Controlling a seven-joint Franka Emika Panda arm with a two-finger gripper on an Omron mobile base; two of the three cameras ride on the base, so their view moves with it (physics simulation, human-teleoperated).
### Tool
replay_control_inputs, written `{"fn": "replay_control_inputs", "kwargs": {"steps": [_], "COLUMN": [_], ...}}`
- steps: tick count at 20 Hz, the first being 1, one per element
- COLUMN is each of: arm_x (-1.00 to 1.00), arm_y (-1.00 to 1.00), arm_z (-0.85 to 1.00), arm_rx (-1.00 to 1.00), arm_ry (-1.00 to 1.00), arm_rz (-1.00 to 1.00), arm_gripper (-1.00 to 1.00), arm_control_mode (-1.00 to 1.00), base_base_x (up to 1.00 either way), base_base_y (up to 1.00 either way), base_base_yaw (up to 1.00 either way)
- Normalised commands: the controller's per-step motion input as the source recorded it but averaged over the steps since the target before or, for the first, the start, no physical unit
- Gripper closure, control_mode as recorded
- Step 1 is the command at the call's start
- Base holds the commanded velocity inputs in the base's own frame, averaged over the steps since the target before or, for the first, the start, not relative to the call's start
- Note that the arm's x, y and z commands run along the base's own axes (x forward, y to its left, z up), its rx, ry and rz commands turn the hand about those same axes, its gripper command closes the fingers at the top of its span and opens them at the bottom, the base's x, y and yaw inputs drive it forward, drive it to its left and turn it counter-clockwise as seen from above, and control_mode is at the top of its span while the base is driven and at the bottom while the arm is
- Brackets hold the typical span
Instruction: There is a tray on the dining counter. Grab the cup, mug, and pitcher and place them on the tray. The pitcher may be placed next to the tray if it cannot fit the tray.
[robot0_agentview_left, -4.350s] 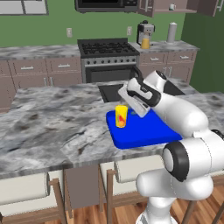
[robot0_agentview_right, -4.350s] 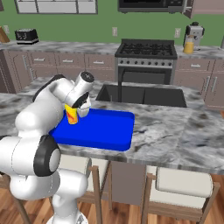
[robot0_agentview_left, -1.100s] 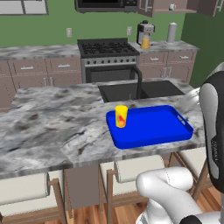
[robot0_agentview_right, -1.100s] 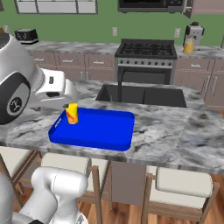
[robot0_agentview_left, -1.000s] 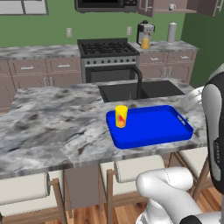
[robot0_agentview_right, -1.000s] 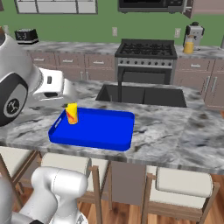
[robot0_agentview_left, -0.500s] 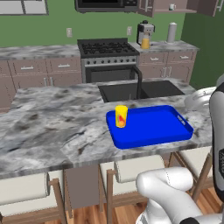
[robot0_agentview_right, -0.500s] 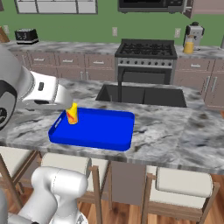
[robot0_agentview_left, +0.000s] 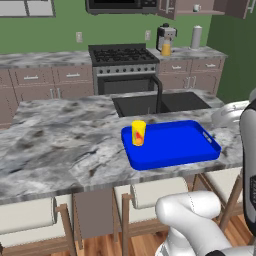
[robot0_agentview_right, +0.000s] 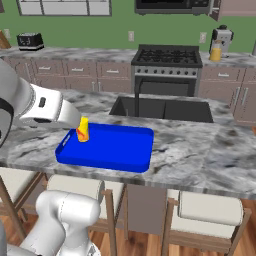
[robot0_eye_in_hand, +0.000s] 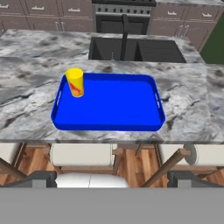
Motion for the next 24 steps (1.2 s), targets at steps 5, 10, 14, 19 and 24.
{"fn": "replay_control_inputs", "kwargs": {"steps": [5,10,14,19,24], "arm_x": [-0.01,0.00,0.00,0.00,0.00], "arm_y": [0.00,0.00,0.00,0.00,0.00], "arm_z": [0.00,0.00,0.00,0.00,0.00], "arm_rx": [0.00,0.00,0.00,0.00,0.00], "arm_ry": [0.00,0.00,0.00,0.00,0.00], "arm_rz": [0.00,0.00,0.00,0.00,0.00], "arm_gripper": [-1.00,-1.00,-1.00,-1.00,-1.00], "arm_control_mode": [-1.00,1.00,1.00,1.00,1.00], "base_base_x": [0.00,0.00,-0.11,-0.66,-0.98], "base_base_y": [0.00,0.00,0.00,0.13,0.62], "base_base_yaw": [0.00,0.00,0.00,0.00,-0.01]}}
